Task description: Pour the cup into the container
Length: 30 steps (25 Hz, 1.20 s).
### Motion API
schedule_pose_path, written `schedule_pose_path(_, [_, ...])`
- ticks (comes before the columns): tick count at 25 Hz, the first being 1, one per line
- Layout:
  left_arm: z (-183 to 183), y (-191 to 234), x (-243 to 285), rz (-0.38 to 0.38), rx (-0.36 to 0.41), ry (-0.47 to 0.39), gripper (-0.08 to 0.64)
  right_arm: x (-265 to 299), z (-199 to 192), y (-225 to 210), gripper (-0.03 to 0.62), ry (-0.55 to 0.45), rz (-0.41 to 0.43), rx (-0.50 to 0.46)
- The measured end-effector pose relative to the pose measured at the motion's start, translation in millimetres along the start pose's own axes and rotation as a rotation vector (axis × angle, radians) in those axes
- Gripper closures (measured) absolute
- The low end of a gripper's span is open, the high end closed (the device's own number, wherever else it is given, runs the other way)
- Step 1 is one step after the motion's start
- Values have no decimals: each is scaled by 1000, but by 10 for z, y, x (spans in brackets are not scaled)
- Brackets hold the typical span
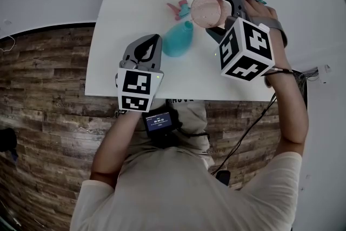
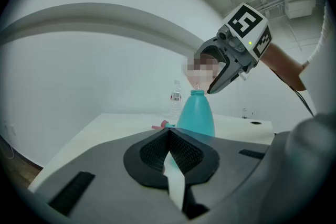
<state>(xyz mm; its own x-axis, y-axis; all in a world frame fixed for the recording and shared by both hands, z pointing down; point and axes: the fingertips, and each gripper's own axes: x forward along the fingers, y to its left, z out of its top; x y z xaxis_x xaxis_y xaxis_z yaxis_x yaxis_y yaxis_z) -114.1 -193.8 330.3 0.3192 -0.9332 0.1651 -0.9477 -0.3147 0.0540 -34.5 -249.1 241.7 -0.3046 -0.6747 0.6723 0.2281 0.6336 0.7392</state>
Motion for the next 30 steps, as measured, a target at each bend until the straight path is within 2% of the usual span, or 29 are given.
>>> schedule_pose_path(30, [2, -2, 9, 0, -2, 2, 550, -35, -21, -77, 225, 27, -33, -47])
